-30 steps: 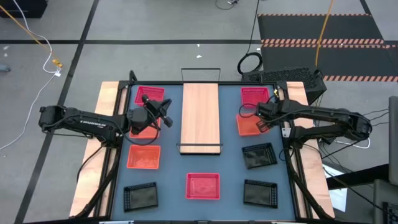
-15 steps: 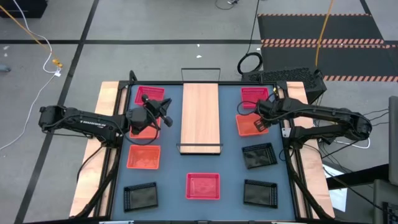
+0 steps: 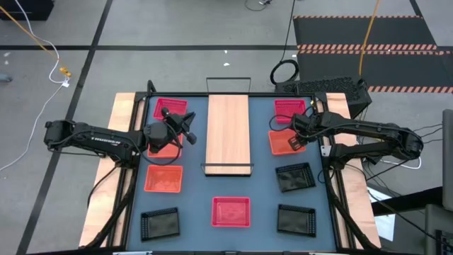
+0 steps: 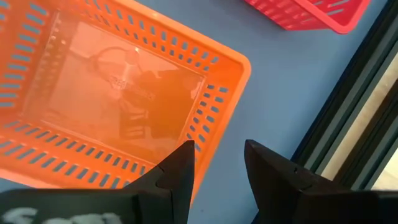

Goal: Stack baskets on shelf by color
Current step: Put the top right orange bin on the shelf

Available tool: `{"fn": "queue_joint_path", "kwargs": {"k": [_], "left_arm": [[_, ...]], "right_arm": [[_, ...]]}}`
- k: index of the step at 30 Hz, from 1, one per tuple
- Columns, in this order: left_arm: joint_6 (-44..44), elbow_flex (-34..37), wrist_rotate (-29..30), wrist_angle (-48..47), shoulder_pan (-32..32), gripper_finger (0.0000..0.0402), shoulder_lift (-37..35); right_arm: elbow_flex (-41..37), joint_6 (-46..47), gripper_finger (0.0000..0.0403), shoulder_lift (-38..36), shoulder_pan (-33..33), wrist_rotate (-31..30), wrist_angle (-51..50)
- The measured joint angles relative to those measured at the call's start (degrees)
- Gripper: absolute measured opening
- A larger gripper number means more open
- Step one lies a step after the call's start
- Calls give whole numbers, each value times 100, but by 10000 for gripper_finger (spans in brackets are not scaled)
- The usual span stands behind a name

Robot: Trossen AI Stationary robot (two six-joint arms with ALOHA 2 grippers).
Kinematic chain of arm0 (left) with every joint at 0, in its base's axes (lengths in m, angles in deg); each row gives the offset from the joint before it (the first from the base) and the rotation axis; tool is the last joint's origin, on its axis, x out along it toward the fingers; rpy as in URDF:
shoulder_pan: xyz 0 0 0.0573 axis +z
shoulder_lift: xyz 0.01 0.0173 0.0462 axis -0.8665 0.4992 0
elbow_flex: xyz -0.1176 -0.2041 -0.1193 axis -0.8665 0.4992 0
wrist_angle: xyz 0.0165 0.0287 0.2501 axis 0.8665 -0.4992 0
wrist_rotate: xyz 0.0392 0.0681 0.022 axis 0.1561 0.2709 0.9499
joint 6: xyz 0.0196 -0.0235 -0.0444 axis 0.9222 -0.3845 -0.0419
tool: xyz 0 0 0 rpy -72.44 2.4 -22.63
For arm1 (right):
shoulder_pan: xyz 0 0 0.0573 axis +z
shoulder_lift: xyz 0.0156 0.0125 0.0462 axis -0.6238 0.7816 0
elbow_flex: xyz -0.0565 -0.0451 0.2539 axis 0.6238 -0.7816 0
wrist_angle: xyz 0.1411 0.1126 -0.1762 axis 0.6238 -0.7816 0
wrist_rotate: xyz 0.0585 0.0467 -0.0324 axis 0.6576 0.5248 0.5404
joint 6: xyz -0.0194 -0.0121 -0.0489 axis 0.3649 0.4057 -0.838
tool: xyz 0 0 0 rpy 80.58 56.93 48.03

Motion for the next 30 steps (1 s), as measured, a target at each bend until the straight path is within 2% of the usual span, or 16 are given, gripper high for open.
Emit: {"fn": "queue_joint_path", "kwargs": {"k": [14, 25, 30], "left_arm": [[2, 0, 2, -85, 0, 37, 0], [4, 2, 4, -272, -1, 37, 0], [-72, 2, 2, -271, 0, 37, 0]], "right_arm": [[-13, 141, 137, 0, 0, -19, 105], [-630, 349, 136, 2, 0, -11, 584], [-844, 404, 107, 0, 0, 299, 874]]}}
